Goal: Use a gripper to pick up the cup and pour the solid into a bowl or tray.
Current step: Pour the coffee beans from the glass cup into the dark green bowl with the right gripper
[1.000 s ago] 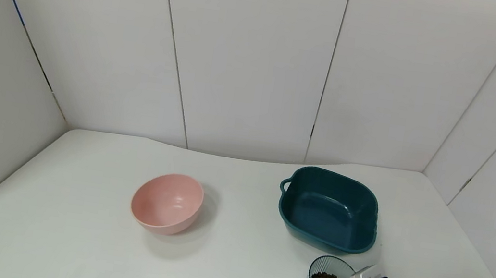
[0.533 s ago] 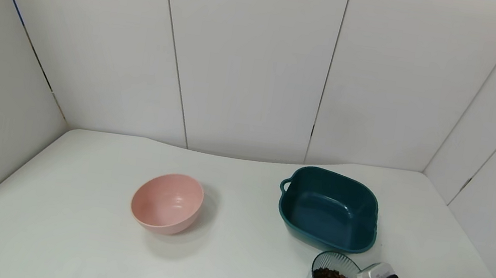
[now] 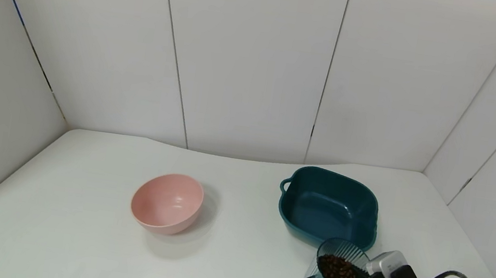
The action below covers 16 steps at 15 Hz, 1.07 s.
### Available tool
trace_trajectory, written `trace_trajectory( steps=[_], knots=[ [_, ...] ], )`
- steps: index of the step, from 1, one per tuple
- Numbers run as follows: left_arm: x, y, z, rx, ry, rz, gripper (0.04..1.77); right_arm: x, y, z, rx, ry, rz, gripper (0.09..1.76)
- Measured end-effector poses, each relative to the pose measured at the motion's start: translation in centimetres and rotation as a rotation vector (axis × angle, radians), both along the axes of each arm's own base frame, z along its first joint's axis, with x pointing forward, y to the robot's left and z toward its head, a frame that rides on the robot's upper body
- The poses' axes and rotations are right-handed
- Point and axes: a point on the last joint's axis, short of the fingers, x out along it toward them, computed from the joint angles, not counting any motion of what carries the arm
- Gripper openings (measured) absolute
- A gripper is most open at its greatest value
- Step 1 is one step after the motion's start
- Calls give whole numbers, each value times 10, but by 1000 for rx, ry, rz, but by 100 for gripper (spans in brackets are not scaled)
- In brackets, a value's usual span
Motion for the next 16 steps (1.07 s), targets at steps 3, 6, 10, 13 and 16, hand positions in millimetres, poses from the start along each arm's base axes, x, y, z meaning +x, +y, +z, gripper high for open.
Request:
trace_trajectory(
  steps=[3, 6, 10, 13, 16],
  knots=[
    [0, 0, 0, 0, 0, 0, 172, 3, 1, 15, -41, 43, -7, 135],
    [0, 0, 0, 0, 0, 0, 172, 9, 3, 46, -36, 39, -21, 135],
    [0, 0, 0, 0, 0, 0, 172, 24, 3, 90, 6, -5, -55, 135],
    [0, 0, 0, 0, 0, 0, 172, 44, -8, 111, -16, -11, -97, 135],
    [0, 0, 0, 0, 0, 0, 172, 69, -23, 126, -81, -37, -137, 135]
  ],
)
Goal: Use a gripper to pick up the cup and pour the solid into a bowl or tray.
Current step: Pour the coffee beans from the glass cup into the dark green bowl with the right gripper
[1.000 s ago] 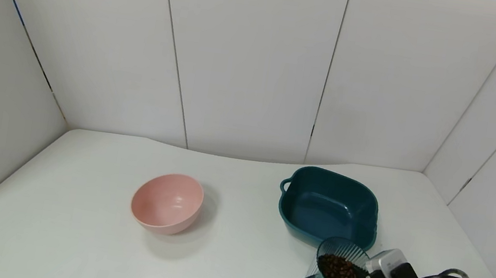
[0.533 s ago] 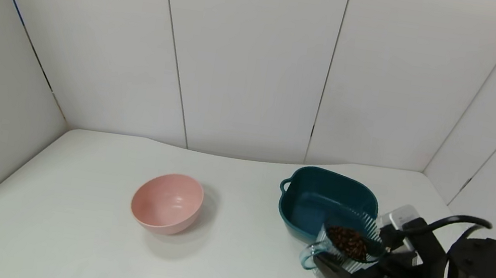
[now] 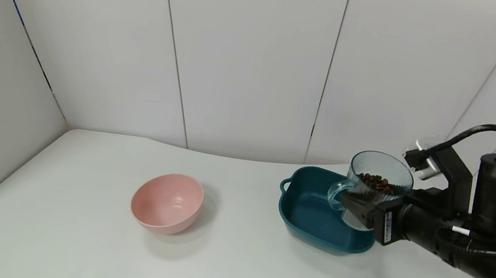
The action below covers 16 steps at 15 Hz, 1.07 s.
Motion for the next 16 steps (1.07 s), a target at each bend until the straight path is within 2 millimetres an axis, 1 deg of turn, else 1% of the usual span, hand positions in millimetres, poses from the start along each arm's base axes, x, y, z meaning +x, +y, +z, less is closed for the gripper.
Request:
trace_trajectory(
  steps=[3, 7, 9, 12, 16],
  knots=[
    [0, 0, 0, 0, 0, 0, 172, 23, -8, 3, -109, -21, -23, 135],
    [0, 0, 0, 0, 0, 0, 172, 50, -14, 4, -237, 49, -52, 135],
    [0, 0, 0, 0, 0, 0, 172, 60, -15, 3, -296, 82, -65, 135],
    [0, 0, 0, 0, 0, 0, 172, 75, -12, -3, -387, 104, -100, 135],
    [0, 0, 0, 0, 0, 0, 172, 89, -8, -15, -532, 108, -152, 135]
  ],
)
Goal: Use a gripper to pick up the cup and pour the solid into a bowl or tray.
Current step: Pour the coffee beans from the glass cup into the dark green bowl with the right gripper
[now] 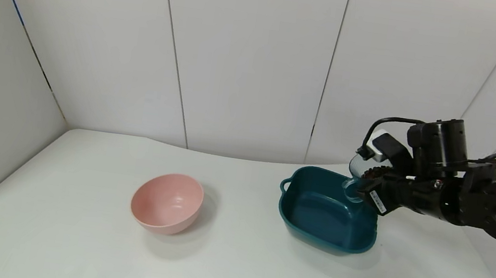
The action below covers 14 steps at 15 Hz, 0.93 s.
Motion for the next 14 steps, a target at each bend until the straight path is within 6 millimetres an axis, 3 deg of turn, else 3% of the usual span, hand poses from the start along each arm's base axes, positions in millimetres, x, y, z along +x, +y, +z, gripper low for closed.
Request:
trace_trajectory(
  steps=[9, 14],
  knots=[
    [0, 0, 0, 0, 0, 0, 172, 5, 18, -5, -271, 98, -91, 134],
    [0, 0, 0, 0, 0, 0, 172, 2, 32, 4, -359, 153, -91, 134]
  ],
)
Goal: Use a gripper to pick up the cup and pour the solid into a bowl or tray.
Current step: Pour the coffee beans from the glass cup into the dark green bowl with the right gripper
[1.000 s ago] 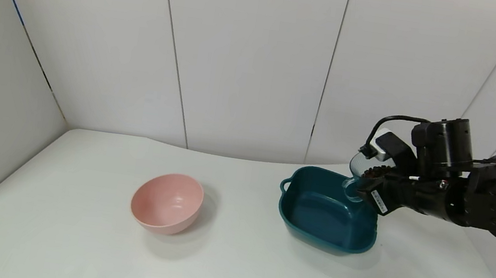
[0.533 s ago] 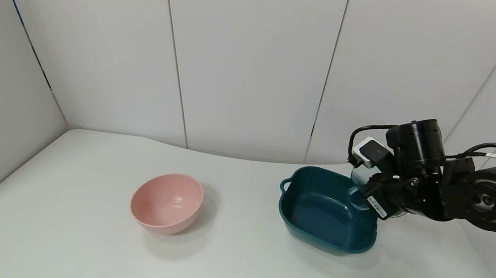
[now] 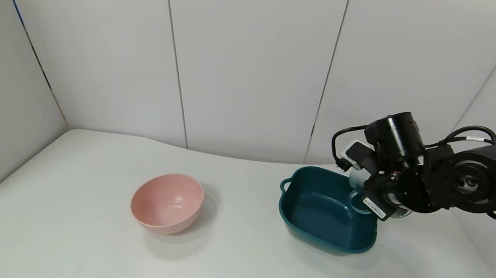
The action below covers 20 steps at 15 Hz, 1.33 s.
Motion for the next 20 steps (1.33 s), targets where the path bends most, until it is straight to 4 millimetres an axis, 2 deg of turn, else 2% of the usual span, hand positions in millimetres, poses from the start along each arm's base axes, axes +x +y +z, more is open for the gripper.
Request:
trace_trajectory(
  steps=[7, 11, 15, 20],
  knots=[
    [0, 0, 0, 0, 0, 0, 172, 4, 19, 1, -139, 81, -20, 134],
    [0, 0, 0, 0, 0, 0, 172, 8, 29, -12, -217, 112, -34, 134],
    [0, 0, 0, 0, 0, 0, 172, 10, 43, -19, -284, 108, -42, 134],
    [0, 0, 0, 0, 0, 0, 172, 16, 54, -17, -370, 91, -74, 134]
  ],
)
